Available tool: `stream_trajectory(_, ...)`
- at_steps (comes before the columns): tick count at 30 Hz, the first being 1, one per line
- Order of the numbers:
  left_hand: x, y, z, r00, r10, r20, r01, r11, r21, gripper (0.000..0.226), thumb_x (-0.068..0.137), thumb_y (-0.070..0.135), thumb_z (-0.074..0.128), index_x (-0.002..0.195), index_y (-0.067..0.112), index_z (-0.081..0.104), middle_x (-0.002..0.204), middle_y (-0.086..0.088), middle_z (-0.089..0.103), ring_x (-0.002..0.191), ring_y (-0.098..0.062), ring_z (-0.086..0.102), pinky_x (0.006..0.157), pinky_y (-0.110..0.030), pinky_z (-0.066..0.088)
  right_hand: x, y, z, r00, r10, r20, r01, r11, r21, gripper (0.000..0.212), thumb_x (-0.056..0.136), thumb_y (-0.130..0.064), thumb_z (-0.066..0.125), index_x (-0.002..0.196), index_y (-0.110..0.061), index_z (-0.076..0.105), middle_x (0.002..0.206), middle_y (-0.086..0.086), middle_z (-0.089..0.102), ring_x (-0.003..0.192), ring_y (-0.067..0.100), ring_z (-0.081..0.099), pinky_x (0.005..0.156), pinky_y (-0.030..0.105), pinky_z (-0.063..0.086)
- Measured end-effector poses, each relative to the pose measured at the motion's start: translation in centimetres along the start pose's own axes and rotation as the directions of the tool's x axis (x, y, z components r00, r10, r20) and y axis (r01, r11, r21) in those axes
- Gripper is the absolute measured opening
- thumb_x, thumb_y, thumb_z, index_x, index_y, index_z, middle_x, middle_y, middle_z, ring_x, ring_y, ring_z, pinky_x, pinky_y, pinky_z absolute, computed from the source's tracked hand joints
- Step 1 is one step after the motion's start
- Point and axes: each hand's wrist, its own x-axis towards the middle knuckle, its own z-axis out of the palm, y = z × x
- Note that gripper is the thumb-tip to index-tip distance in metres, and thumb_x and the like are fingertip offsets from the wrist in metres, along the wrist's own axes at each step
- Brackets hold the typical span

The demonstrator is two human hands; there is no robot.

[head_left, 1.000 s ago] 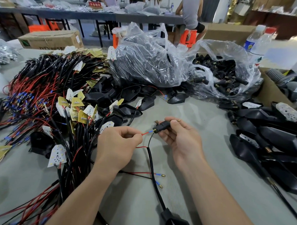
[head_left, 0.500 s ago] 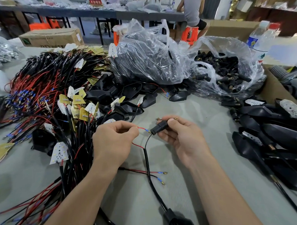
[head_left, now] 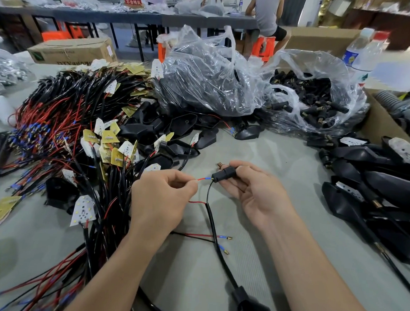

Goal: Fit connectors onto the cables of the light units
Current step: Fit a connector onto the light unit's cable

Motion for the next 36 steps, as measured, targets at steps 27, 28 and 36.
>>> stream_trajectory(27,-0.2,0.0,0.6,0.984,-0.009,0.180,0.066,0.948,-0.310,0.010,0.079,0.043,0.079,0.085,0.035,0.077,0.072,0.007,0.077,0.073,-0.010,0.075,0.074,-0.030,0.057,-1.0,-0.5,0.5,0.998,-0.014,0.062,0.015,1.000,-0.023,0.019,0.100,-0.001,0.054,0.089,-0.002,0.070,0.083,0.016,0.076,0.070,0.022,0.075,0.064,0.028,0.061)
stream_trajectory(28,0.0,0.1,0.6,0.982,-0.022,0.185,0.082,0.944,-0.321,0.015,0.078,0.048,0.074,0.081,0.034,0.079,0.074,0.006,0.077,0.075,-0.012,0.075,0.076,-0.034,0.058,-0.9,-0.5,0.4,0.999,-0.032,0.033,0.032,0.999,-0.001,0.020,0.100,0.000,0.054,0.088,-0.002,0.070,0.082,0.017,0.076,0.070,0.022,0.075,0.063,0.028,0.061)
stream_trajectory(36,-0.1,0.0,0.8,0.974,-0.011,0.227,0.086,0.942,-0.323,0.016,0.086,0.011,0.075,0.079,0.025,0.078,0.065,-0.002,0.075,0.059,-0.016,0.073,0.055,-0.021,0.053,-0.8,-0.2,0.5,0.994,0.026,0.110,-0.021,0.999,-0.046,0.021,0.100,-0.004,0.056,0.088,-0.006,0.073,0.090,0.016,0.076,0.070,0.019,0.075,0.065,0.027,0.061)
